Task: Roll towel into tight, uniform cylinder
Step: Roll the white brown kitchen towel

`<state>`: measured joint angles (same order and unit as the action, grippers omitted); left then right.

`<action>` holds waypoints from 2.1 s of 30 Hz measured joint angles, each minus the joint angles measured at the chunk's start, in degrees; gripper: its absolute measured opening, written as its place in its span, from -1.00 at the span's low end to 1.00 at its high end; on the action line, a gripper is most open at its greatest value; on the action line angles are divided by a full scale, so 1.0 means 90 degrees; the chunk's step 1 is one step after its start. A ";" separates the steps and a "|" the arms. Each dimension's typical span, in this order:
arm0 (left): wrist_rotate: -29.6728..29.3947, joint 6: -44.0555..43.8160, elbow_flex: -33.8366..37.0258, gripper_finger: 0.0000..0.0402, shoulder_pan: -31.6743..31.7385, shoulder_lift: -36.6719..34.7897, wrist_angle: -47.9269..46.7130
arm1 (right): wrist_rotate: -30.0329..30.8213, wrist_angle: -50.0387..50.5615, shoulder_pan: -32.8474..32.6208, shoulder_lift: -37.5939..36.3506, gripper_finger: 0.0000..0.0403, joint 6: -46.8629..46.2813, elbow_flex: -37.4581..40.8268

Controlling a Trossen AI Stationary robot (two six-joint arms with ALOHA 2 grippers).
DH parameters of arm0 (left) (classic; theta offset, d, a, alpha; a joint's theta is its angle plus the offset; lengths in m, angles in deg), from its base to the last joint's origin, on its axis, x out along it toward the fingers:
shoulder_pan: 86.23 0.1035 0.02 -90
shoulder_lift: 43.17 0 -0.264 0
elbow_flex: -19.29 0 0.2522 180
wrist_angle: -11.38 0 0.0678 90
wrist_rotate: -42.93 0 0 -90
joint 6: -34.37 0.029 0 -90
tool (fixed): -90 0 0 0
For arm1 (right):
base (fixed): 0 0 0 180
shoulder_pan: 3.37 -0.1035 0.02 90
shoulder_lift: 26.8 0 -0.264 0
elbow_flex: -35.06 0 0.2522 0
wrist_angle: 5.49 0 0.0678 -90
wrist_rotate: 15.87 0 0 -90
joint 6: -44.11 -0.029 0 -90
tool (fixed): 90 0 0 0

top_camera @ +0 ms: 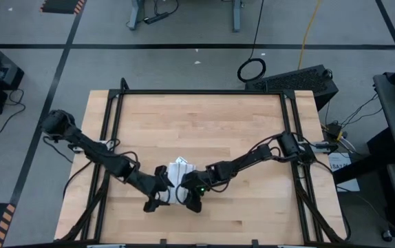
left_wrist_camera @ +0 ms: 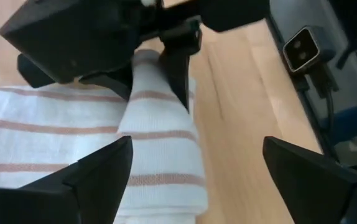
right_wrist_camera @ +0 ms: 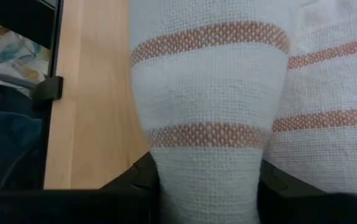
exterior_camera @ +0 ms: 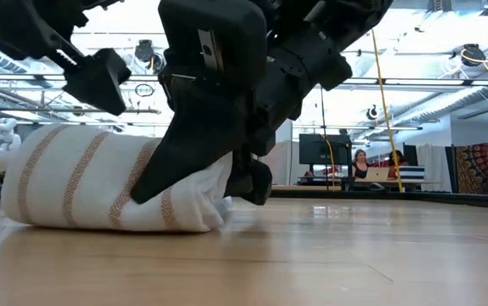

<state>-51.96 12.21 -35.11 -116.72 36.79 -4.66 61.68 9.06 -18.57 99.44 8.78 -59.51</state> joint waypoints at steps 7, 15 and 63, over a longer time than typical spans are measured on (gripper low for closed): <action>-0.0793 0.0008 -0.0007 0.84 -0.0436 0.0530 -0.0015 | -0.0291 -0.0021 0.0189 0.0002 -0.36 0.0002 0.0005; -0.1449 0.0169 -0.0005 0.84 -0.0750 0.0960 0.0080 | -0.0851 0.0018 0.0349 0.0005 -0.36 0.0107 0.0007; -0.1242 -0.0912 -0.0006 -0.16 -0.0527 0.1568 0.0223 | 0.2373 0.1509 -0.0930 -0.1527 0.60 0.1293 0.0005</action>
<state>-63.14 4.00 -35.17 -121.46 50.90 -2.66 83.04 22.64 -26.94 85.70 20.42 -59.47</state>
